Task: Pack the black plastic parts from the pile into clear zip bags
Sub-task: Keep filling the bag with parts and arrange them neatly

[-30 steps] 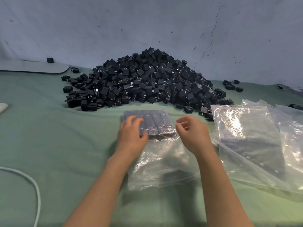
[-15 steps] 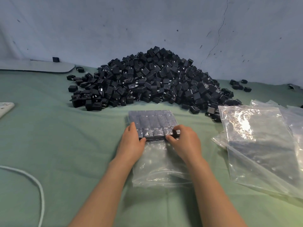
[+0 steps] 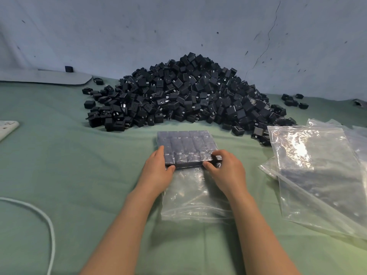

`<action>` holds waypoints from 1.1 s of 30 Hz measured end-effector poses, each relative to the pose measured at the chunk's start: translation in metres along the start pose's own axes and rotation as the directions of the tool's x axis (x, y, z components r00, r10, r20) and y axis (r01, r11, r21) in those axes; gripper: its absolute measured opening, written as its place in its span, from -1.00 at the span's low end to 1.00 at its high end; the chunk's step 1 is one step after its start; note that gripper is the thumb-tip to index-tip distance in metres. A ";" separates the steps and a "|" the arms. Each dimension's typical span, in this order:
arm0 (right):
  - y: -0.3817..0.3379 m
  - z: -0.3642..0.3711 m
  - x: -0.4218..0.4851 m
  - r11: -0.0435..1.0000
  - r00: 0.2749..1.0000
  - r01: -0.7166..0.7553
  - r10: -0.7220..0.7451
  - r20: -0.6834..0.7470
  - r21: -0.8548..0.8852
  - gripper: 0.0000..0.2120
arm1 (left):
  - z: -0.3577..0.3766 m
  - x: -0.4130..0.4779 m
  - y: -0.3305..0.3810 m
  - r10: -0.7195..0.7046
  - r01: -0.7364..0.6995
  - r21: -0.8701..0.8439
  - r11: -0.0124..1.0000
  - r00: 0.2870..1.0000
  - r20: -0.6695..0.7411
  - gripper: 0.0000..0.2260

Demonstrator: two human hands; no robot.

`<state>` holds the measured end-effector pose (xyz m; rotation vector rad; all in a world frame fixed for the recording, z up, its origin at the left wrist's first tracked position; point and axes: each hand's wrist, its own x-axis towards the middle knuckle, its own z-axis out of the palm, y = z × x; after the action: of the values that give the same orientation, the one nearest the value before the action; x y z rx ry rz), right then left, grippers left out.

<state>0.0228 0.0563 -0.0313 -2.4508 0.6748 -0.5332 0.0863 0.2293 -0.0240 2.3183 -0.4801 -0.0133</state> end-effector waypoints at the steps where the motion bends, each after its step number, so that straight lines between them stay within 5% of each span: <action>1: 0.000 0.001 0.000 1.000 1.000 0.000 0.000 -0.006 0.001 -0.64 | 0.001 0.000 0.001 0.000 0.000 0.012 1.000 1.000 -0.003 -0.52; 27: -0.002 0.005 0.030 0.998 0.998 -0.055 0.053 0.031 0.043 -0.71 | 0.006 0.031 0.008 0.035 -0.031 0.200 0.979 0.999 -0.017 -0.56; 33: 0.012 0.002 0.064 0.982 0.991 -0.127 0.130 -0.014 0.138 -0.74 | -0.003 0.052 0.017 -0.037 0.002 0.271 0.963 0.991 0.127 -0.34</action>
<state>0.0702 0.0124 -0.0252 -2.2594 0.7741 -0.5388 0.1291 0.2024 -0.0034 2.6023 -0.5542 -0.1172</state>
